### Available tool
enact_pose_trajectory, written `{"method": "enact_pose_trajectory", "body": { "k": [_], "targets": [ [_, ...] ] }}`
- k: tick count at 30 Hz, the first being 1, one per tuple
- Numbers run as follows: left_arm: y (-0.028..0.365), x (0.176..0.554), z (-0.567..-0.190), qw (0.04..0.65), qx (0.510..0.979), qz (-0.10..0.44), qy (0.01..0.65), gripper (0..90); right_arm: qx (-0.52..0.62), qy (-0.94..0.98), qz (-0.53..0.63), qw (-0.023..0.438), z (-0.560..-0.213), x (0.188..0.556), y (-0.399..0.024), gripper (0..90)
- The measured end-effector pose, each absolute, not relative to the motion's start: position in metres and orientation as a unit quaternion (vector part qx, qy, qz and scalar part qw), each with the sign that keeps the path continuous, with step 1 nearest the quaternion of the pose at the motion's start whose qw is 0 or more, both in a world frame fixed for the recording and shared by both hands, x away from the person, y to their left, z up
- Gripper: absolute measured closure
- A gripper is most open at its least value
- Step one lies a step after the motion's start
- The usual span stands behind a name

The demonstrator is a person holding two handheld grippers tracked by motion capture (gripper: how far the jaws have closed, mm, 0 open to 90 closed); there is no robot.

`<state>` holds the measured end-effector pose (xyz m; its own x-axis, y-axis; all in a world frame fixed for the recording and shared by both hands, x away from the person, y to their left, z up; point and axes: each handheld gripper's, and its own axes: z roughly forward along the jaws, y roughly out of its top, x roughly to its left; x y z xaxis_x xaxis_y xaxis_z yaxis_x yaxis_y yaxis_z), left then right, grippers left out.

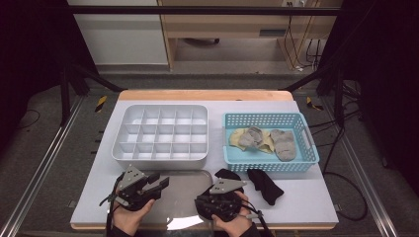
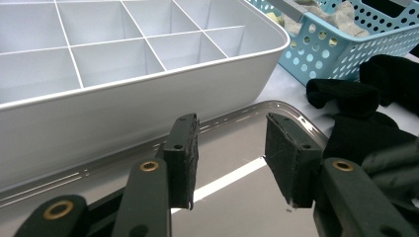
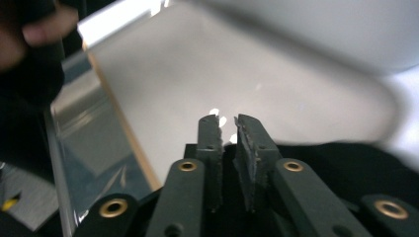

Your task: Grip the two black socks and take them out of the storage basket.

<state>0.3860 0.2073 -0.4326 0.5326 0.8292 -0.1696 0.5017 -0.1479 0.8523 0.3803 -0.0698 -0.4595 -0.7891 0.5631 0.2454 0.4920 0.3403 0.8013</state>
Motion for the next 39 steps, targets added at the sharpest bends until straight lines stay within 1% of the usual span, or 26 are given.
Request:
{"method": "enact_pose_trajectory", "body": {
  "k": [1,2,3,6,8,10,11,13,14,16,19,20,23,27,30,32,34,35,37,38,39],
  "targets": [
    [0.206,0.385,-0.433,0.473,0.737,0.173,0.451,54.6,0.326,0.806,0.491,0.06,-0.451,0.381,-0.082,73.0],
    [0.205,0.385,-0.432,0.473,0.738,0.172,0.449,54.4,0.328,0.801,0.496,0.073,-0.447,0.382,-0.09,72.1],
    [0.203,0.384,-0.432,0.475,0.738,0.171,0.448,54.4,0.328,0.801,0.496,0.073,-0.447,0.382,-0.09,72.1],
    [0.195,0.38,-0.43,0.477,0.743,0.169,0.438,53.6,0.345,0.79,0.492,0.124,-0.441,0.385,-0.115,69.4],
    [0.189,0.377,-0.43,0.477,0.747,0.165,0.433,52.9,0.355,0.782,0.493,0.141,-0.441,0.386,-0.13,68.9],
    [0.181,0.376,-0.433,0.472,0.754,0.159,0.428,52.7,0.365,0.78,0.487,0.145,-0.443,0.388,-0.144,66.4],
    [0.176,0.375,-0.435,0.467,0.76,0.153,0.425,52.6,0.371,0.772,0.489,0.163,-0.445,0.388,-0.156,63.9],
    [0.167,0.374,-0.44,0.458,0.77,0.145,0.42,52.6,0.371,0.773,0.488,0.164,-0.446,0.389,-0.16,64.0],
    [0.162,0.373,-0.442,0.454,0.775,0.142,0.416,52.6,0.374,0.774,0.488,0.153,-0.446,0.388,-0.163,65.5],
    [0.154,0.372,-0.448,0.446,0.785,0.136,0.409,52.6,0.376,0.776,0.482,0.157,-0.448,0.387,-0.168,65.0],
    [0.143,0.371,-0.454,0.435,0.796,0.125,0.402,52.4,0.389,0.782,0.46,0.16,-0.455,0.385,-0.172,60.4],
    [0.139,0.37,-0.456,0.432,0.799,0.123,0.4,52.3,0.39,0.784,0.454,0.165,-0.458,0.385,-0.172,61.5],
    [0.131,0.369,-0.46,0.423,0.808,0.117,0.394,51.4,0.396,0.793,0.437,0.155,-0.465,0.389,-0.174,66.9],
    [0.124,0.368,-0.466,0.41,0.816,0.106,0.394,50.7,0.412,0.798,0.415,0.148,-0.476,0.396,-0.175,71.0],
    [0.119,0.365,-0.471,0.396,0.824,0.104,0.391,51.4,0.414,0.801,0.406,0.147,-0.479,0.397,-0.174,72.4],
    [0.116,0.365,-0.473,0.387,0.829,0.102,0.391,54.3,0.418,0.801,0.403,0.145,-0.48,0.398,-0.174,74.2],
    [0.114,0.364,-0.474,0.386,0.83,0.102,0.391,59.3,0.42,0.803,0.397,0.144,-0.483,0.4,-0.173,75.3],
    [0.114,0.363,-0.474,0.384,0.831,0.1,0.389,64.9,0.422,0.805,0.393,0.142,-0.484,0.4,-0.173,76.8],
    [0.114,0.363,-0.474,0.38,0.833,0.108,0.388,71.8,0.423,0.804,0.394,0.139,-0.485,0.401,-0.172,80.0],
    [0.114,0.364,-0.474,0.382,0.831,0.103,0.39,75.7,0.424,0.805,0.392,0.137,-0.485,0.401,-0.173,83.7],
    [0.115,0.364,-0.474,0.384,0.83,0.099,0.392,83.3,0.426,0.804,0.393,0.133,-0.485,0.401,-0.173,88.1]
  ]
}}
